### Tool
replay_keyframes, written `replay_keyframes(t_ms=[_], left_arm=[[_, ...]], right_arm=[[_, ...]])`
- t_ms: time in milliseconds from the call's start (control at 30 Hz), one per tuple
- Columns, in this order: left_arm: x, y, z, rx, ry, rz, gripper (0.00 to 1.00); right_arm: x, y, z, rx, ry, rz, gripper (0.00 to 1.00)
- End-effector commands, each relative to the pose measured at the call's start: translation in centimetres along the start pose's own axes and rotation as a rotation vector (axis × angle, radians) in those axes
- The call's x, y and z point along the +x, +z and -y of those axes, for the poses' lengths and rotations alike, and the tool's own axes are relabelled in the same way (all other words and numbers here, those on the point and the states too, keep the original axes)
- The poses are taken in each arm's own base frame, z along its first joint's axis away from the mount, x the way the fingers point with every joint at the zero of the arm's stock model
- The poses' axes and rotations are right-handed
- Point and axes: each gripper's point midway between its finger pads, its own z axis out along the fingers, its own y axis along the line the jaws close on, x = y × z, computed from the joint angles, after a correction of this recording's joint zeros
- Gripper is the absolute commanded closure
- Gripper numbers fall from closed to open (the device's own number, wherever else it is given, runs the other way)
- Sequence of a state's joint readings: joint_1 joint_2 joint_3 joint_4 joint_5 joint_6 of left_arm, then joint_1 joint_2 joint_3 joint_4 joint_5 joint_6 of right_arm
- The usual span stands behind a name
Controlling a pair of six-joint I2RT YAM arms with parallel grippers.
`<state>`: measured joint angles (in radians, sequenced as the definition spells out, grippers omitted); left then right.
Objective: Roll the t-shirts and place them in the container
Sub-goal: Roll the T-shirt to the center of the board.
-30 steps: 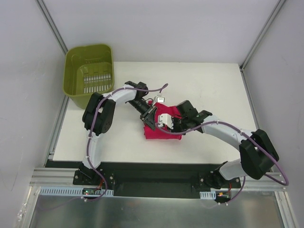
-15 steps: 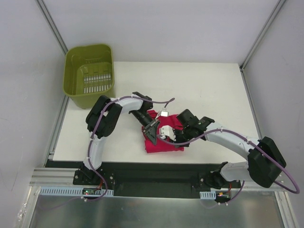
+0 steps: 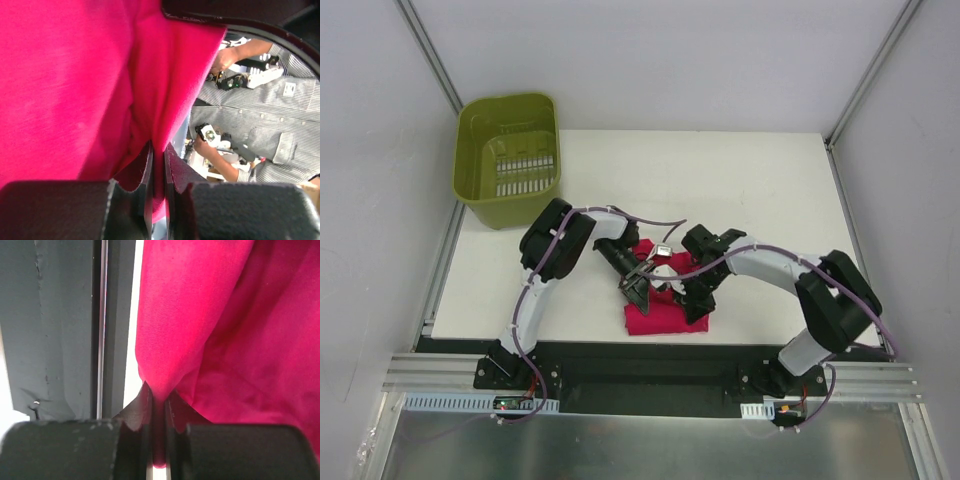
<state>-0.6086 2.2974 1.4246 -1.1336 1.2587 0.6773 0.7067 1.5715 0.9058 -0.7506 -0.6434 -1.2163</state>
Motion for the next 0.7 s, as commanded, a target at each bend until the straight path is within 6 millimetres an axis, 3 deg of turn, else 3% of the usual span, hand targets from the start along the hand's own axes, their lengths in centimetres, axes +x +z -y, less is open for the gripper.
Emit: replay_keyframes(t_ms=[0, 33, 100, 300, 400, 433, 467, 500, 533, 567, 600, 633, 667], left_arm=[[1.1, -1.8, -2.8, -0.154, -0.087, -0.026, 0.91], [0.5, -3.0, -2.7, -0.180, -0.087, 0.015, 0.84], [-0.7, -4.8, -3.0, -0.255, -0.115, 0.061, 0.81], [-3.8, -12.7, -1.0, -0.486, -0.062, 0.240, 0.69], [-4.2, -15.6, 1.6, -0.569, 0.035, 0.319, 0.69], [-4.1, -16.5, 3.5, -0.619, 0.108, 0.347, 0.69], [-4.7, -17.3, 4.3, -0.668, 0.211, 0.376, 0.67], [-4.3, -17.3, 4.9, -0.697, 0.266, 0.386, 0.66], [-4.0, -18.4, 7.2, -0.784, 0.375, 0.431, 0.64], [-4.2, -18.6, 7.1, -0.837, 0.479, 0.450, 0.62], [-4.0, -17.9, 8.1, -0.855, 0.570, 0.441, 0.56], [-3.5, -17.3, 10.4, -0.883, 0.702, 0.445, 0.53], [-2.5, -16.3, 9.3, -0.920, 0.771, 0.379, 0.50]], right_arm=[[3.7, -0.4, -3.7, -0.210, 0.165, -0.157, 0.99], [3.4, -0.5, -3.1, -0.202, 0.164, -0.161, 0.99], [3.6, -0.2, -2.7, -0.226, 0.183, -0.181, 0.99], [3.1, 0.1, 0.1, -0.230, 0.238, -0.200, 0.99], [2.9, 0.0, 1.9, -0.222, 0.317, -0.205, 0.99], [2.9, -0.1, 1.9, -0.244, 0.364, -0.210, 0.99], [2.2, -0.6, 3.3, -0.229, 0.394, -0.186, 0.99], [2.6, -0.2, 3.5, -0.255, 0.463, -0.200, 0.99], [2.6, -0.3, 3.7, -0.269, 0.509, -0.208, 0.99], [2.6, -0.6, 4.2, -0.272, 0.546, -0.202, 0.99], [2.2, -0.7, 4.9, -0.271, 0.577, -0.194, 0.99], [2.5, -0.5, 5.0, -0.292, 0.617, -0.209, 0.99], [2.5, -0.5, 5.2, -0.297, 0.637, -0.213, 0.99]])
